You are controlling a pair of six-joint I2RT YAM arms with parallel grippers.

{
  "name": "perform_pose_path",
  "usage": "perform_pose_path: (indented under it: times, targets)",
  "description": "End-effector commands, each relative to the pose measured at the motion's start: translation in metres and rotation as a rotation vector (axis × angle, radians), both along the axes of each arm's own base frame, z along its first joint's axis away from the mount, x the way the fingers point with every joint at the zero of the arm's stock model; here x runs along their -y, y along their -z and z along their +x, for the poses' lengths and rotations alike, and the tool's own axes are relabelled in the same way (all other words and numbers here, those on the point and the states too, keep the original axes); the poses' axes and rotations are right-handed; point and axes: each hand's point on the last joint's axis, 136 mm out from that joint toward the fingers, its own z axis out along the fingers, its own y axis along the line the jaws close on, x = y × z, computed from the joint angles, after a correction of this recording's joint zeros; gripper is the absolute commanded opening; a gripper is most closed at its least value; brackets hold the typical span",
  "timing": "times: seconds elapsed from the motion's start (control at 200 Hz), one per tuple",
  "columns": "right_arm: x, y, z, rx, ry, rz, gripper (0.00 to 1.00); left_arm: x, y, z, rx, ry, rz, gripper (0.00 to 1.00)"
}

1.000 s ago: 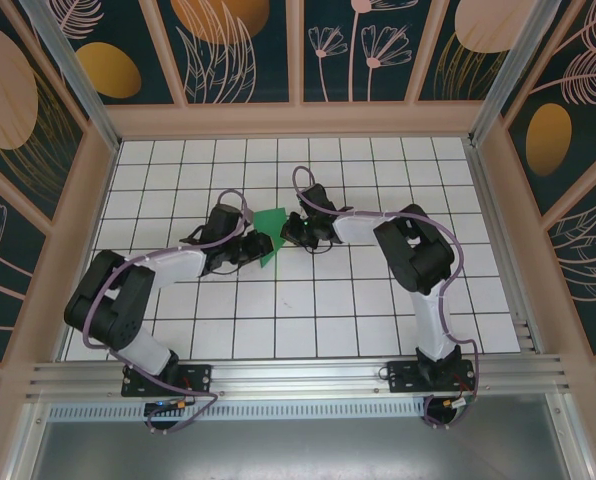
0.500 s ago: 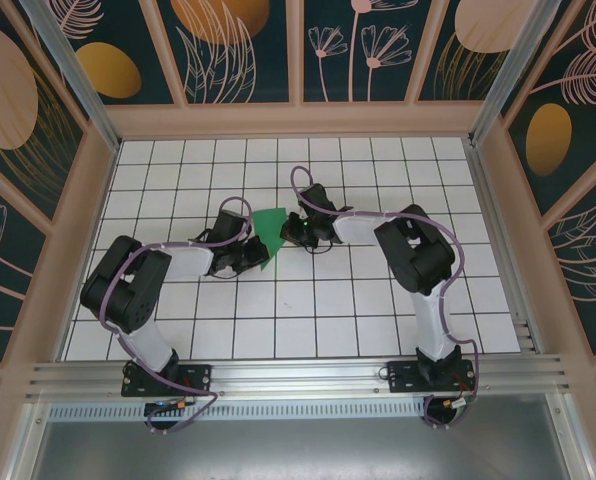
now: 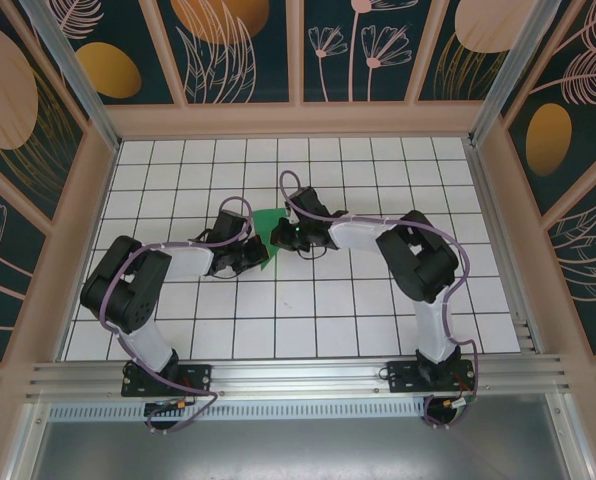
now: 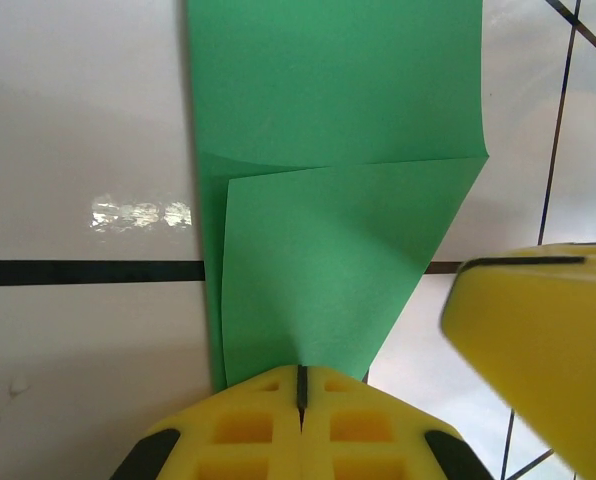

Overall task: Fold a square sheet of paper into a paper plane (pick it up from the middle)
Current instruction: Third fold the triangle at the center of the table.

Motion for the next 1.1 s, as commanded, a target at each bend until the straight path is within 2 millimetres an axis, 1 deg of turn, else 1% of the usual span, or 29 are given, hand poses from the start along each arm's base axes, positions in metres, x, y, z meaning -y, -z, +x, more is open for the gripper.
perform_pose_path:
  times: [0.0, 0.055, 0.135, 0.17, 0.18, 0.19, 0.265, 0.365, 0.435, 0.525, 0.615, 0.691, 0.801, 0.881, 0.981, 0.996, 1.056, 1.096]
  targets:
    - [0.002, 0.023, -0.009, -0.062, -0.009, -0.026, 0.08, -0.017, 0.027, -0.017, -0.076, -0.024, 0.084, 0.00]
    - [0.004, 0.028, -0.009, -0.074, -0.006, -0.035, 0.08, -0.017, 0.026, -0.017, -0.076, -0.025, 0.082, 0.00]
    - [0.007, 0.036, -0.010, -0.093, 0.006, -0.052, 0.07, -0.012, 0.016, -0.015, -0.062, -0.021, 0.046, 0.00]
    - [0.009, 0.039, -0.011, -0.100, 0.010, -0.055, 0.07, -0.010, 0.015, -0.015, -0.065, -0.020, 0.034, 0.00]
    - [0.009, 0.040, -0.011, -0.102, 0.011, -0.057, 0.07, -0.008, 0.006, -0.013, -0.044, -0.020, 0.021, 0.00]
    - [0.009, 0.041, -0.011, -0.104, 0.012, -0.059, 0.07, -0.007, 0.002, -0.012, -0.038, -0.021, 0.012, 0.00]
    - [0.012, 0.046, -0.012, -0.117, 0.019, -0.070, 0.06, -0.001, -0.011, -0.011, -0.019, -0.010, -0.027, 0.02]
    - [0.014, 0.048, -0.012, -0.121, 0.027, -0.076, 0.06, 0.006, -0.023, -0.012, -0.004, -0.002, -0.084, 0.05]
    - [0.014, 0.048, -0.012, -0.121, 0.027, -0.079, 0.06, 0.010, -0.027, -0.014, -0.003, 0.008, -0.117, 0.06]
    - [0.015, 0.048, -0.012, -0.121, 0.028, -0.080, 0.06, 0.013, -0.023, -0.018, -0.016, 0.024, -0.135, 0.08]
    - [0.014, 0.048, -0.012, -0.120, 0.028, -0.080, 0.06, 0.013, -0.013, -0.022, -0.043, 0.028, -0.125, 0.08]
    - [0.014, 0.047, -0.012, -0.119, 0.027, -0.079, 0.06, 0.008, -0.001, -0.025, -0.068, 0.019, -0.089, 0.08]
    - [0.012, 0.043, -0.010, -0.105, 0.017, -0.069, 0.06, -0.005, 0.014, -0.028, -0.093, -0.008, -0.009, 0.07]
    - [0.008, 0.033, -0.010, -0.076, -0.001, -0.034, 0.06, -0.012, 0.022, -0.030, -0.099, -0.017, 0.035, 0.06]
    - [-0.001, 0.012, -0.009, -0.025, -0.034, 0.026, 0.06, -0.017, 0.027, -0.033, -0.103, -0.022, 0.058, 0.04]
    - [-0.002, 0.009, -0.009, -0.019, -0.040, 0.031, 0.06, -0.019, 0.035, -0.036, -0.125, -0.023, 0.070, 0.04]
    - [-0.007, 0.003, -0.012, -0.005, -0.062, 0.044, 0.06, -0.020, 0.039, -0.038, -0.132, -0.024, 0.075, 0.03]
    - [-0.011, 0.002, -0.016, -0.004, -0.082, 0.047, 0.06, -0.020, 0.039, -0.038, -0.131, -0.023, 0.076, 0.02]
